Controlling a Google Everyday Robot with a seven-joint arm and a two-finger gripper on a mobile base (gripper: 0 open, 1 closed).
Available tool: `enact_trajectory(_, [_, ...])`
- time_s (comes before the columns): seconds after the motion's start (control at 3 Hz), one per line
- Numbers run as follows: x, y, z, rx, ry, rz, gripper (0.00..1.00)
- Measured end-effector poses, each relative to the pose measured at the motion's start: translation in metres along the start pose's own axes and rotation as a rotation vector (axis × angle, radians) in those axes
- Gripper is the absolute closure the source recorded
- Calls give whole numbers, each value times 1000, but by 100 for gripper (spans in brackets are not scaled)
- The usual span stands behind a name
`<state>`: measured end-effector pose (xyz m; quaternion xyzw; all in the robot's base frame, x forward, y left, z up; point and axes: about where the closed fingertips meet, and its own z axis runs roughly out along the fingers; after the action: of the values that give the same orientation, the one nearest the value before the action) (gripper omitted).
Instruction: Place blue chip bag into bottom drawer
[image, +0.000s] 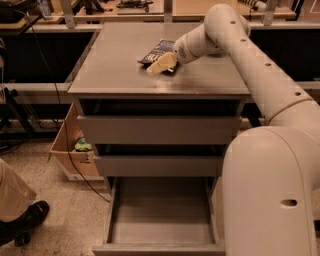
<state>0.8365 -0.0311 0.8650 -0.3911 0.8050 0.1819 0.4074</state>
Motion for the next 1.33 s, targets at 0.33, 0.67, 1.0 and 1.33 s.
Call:
enact_trajectory(0.33, [0, -16, 16, 49, -23, 0, 0])
enact_trajectory(0.67, [0, -24, 26, 85, -45, 5, 16])
enact_trajectory(1.0, [-3, -21, 33, 98, -71, -7, 40])
enact_trajectory(1.33, [-12, -14, 24, 121, -90, -53, 63])
